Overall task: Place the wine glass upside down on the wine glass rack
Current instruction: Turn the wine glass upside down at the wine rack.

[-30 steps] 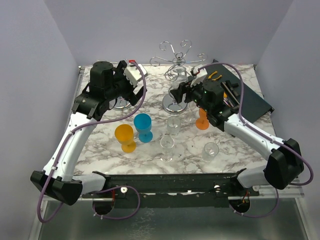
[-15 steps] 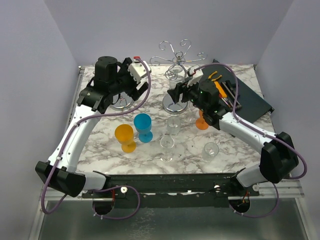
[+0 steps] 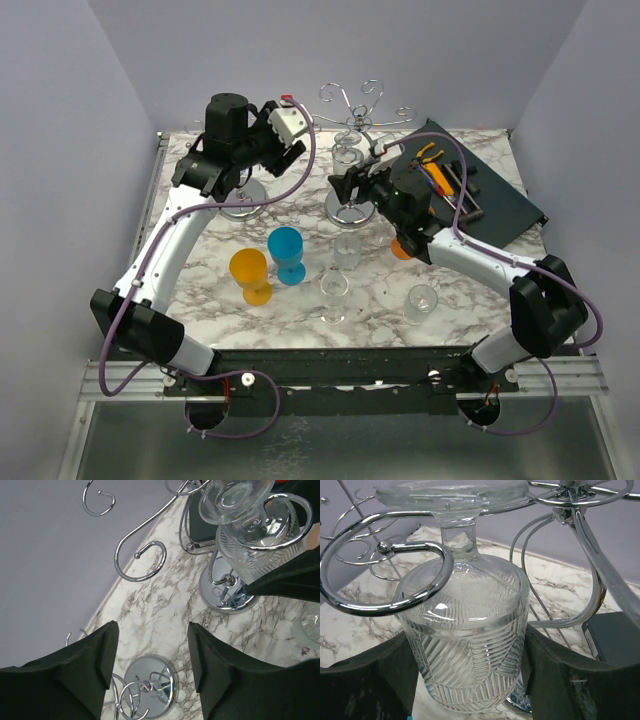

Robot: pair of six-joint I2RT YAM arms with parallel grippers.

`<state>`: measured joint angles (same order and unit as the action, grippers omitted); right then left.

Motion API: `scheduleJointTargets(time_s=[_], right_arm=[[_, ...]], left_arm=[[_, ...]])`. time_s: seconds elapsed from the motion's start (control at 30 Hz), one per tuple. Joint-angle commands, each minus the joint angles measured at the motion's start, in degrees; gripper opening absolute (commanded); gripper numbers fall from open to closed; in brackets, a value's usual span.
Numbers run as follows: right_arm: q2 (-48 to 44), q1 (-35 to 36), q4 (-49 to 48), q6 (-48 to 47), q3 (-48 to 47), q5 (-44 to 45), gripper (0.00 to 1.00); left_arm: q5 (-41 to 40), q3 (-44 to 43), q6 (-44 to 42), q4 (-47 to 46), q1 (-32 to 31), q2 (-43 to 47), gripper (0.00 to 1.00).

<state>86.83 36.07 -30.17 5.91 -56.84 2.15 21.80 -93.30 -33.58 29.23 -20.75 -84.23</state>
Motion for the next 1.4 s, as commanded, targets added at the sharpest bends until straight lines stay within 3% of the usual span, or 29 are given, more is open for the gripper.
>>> scheduleJointTargets(time_s=[0.0,0.7,1.37], right_arm=[[1.06,0.96,-8.71,-1.95,-1.34,3.33,0.01],[2.05,7.07,-12.73,-11.56,0.7,7.75,0.01],[-3.43,7.4,-19.8,-9.12,10.77,11.16,0.01]], left_arm=[[1.46,-2.38,-0.85,-1.45,-0.08,-1.66,0.6],[0.34,-6.05,-2.15,-1.92,-3.66,-6.3,0.61],[-7.99,-12.66,-0.85,-2.0,-5.48,-12.72,0.59]])
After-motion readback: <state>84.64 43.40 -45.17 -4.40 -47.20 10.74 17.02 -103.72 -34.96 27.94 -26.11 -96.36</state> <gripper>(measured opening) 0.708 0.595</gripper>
